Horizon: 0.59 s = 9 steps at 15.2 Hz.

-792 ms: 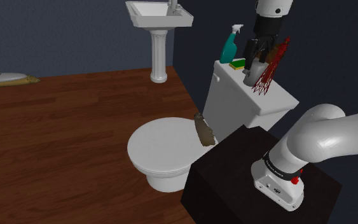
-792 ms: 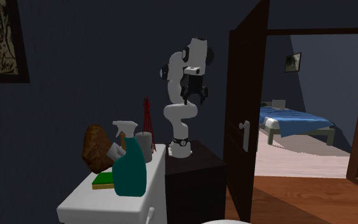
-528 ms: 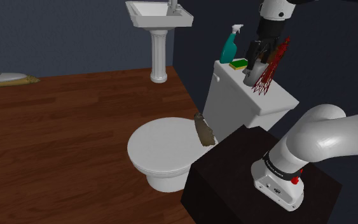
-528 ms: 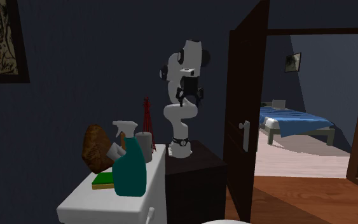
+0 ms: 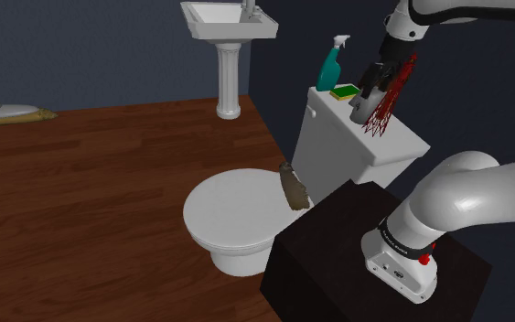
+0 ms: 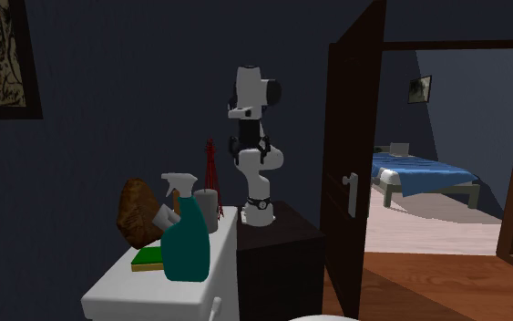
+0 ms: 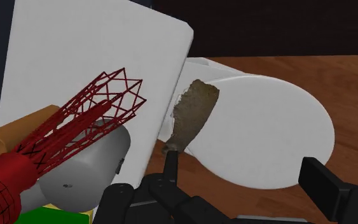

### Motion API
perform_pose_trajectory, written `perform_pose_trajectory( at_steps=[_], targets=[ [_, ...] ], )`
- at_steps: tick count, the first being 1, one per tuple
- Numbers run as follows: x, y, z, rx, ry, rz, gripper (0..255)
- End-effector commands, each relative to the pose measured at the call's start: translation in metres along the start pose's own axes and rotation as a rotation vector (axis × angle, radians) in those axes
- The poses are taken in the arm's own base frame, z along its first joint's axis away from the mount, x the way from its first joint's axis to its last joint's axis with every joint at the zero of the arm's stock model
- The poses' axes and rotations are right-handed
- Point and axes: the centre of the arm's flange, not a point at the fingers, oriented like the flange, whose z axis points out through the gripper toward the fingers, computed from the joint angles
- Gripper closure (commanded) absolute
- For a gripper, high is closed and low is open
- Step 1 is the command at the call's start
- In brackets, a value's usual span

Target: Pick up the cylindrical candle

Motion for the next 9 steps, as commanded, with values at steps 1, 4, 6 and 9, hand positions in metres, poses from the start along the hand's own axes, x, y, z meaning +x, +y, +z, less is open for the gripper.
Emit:
perform_pose_trajectory(
  at_steps=[1, 4, 6, 9],
  targets=[
    [-0.001, 0.026, 0.011, 0.007, 0.029, 0.001, 0],
    [0.003, 0.063, 0.025, 0.018, 0.069, 0.003, 0],
    [0.006, 0.088, 0.035, 0.026, 0.095, 0.005, 0],
    [0.010, 0.125, 0.050, 0.037, 0.135, 0.008, 0]
  ],
)
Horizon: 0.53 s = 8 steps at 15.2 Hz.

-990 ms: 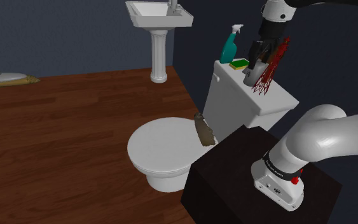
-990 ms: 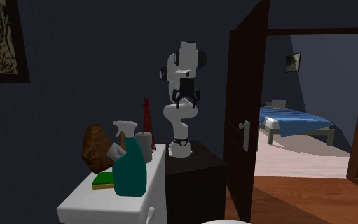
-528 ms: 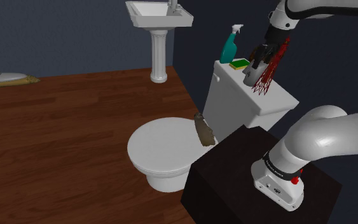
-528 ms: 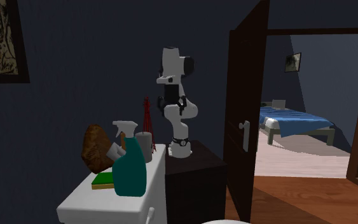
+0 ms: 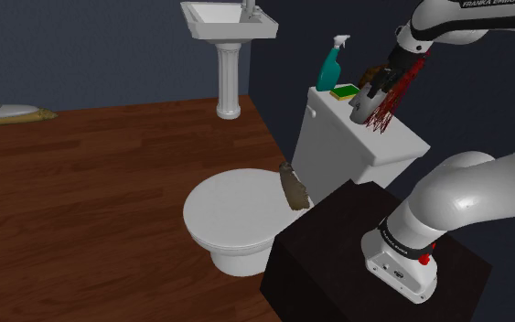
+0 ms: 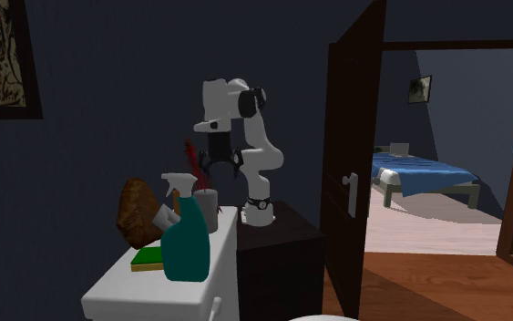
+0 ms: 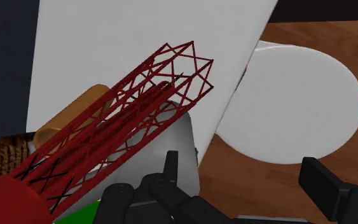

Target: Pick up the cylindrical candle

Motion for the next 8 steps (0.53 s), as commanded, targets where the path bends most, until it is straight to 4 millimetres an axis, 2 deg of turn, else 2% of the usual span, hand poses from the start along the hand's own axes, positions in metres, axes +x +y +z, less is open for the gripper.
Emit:
perform_pose_trajectory(
  at_steps=[1, 4, 8],
  targets=[
    [0.001, 0.027, 0.010, 0.005, 0.029, 0.001, 0],
    [0.005, 0.064, 0.024, 0.017, 0.069, 0.004, 0],
    [0.002, 0.065, 0.045, 0.017, 0.069, 0.004, 0]
  ],
)
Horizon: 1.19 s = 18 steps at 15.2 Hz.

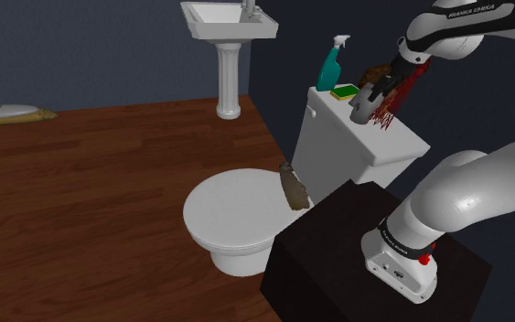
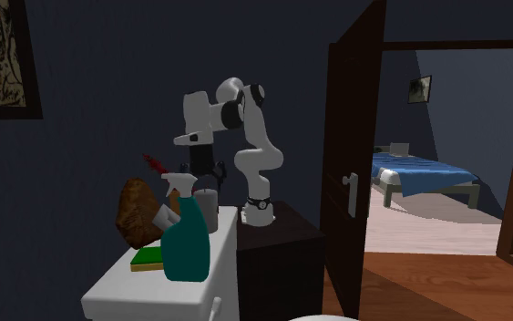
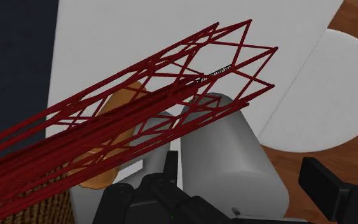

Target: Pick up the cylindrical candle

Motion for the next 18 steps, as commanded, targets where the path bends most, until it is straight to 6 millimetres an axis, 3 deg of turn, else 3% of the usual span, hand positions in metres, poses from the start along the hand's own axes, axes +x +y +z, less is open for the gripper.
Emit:
perform_pose_trajectory(
  at_steps=[1, 6, 7, 16, 18],
  targets=[
    [-0.002, 0.002, 0.011, 0.000, 0.001, 0.000, 0],
    [-0.005, 0.003, 0.024, 0.000, 0.001, 0.000, 0],
    [-0.005, 0.003, 0.024, 0.000, 0.001, 0.000, 255],
    [-0.005, 0.003, 0.024, 0.000, 0.001, 0.000, 255],
    [-0.003, 0.002, 0.014, 0.000, 0.001, 0.000, 255]
  ],
)
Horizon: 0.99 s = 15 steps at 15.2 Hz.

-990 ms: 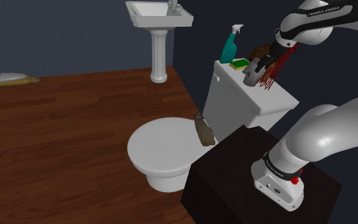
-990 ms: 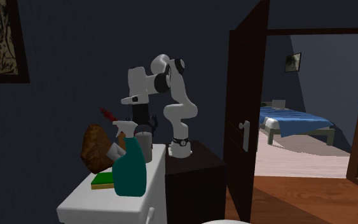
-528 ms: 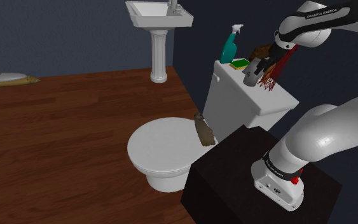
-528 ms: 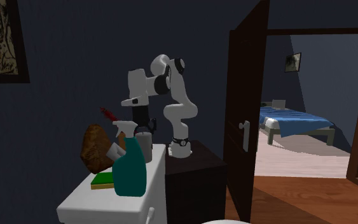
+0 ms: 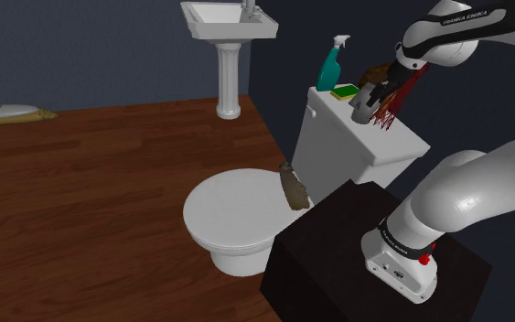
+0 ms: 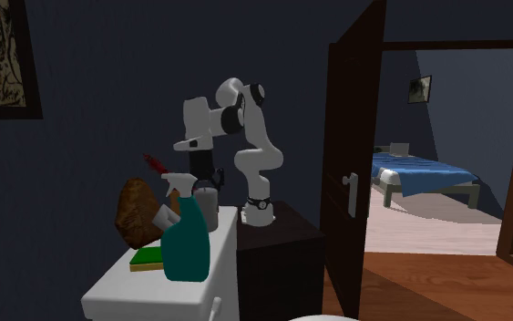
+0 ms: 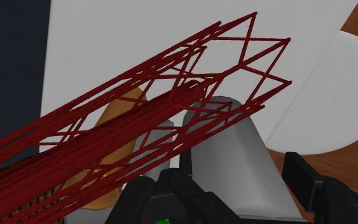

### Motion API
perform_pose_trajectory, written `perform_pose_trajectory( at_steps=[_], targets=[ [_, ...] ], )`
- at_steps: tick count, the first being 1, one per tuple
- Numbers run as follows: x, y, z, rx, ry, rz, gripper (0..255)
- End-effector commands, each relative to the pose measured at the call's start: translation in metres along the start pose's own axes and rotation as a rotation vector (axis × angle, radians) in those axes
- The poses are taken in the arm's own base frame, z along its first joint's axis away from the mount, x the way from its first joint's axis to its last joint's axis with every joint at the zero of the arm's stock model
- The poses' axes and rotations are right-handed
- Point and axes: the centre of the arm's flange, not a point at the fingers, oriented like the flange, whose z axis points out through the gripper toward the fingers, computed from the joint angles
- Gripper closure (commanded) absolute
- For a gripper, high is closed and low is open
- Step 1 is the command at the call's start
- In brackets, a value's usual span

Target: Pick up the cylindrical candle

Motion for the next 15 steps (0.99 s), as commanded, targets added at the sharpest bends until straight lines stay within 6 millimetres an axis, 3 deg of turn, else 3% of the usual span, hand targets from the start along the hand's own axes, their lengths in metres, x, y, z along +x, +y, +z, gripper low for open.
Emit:
perform_pose_trajectory(
  at_steps=[1, 13, 15],
  targets=[
    [0.002, 0.000, -0.009, 0.000, -0.001, 0.000, 255],
    [0.015, -0.004, -0.071, 0.000, -0.001, 0.000, 255],
    [0.015, -0.004, -0.072, 0.000, -0.001, 0.000, 255]
  ],
)
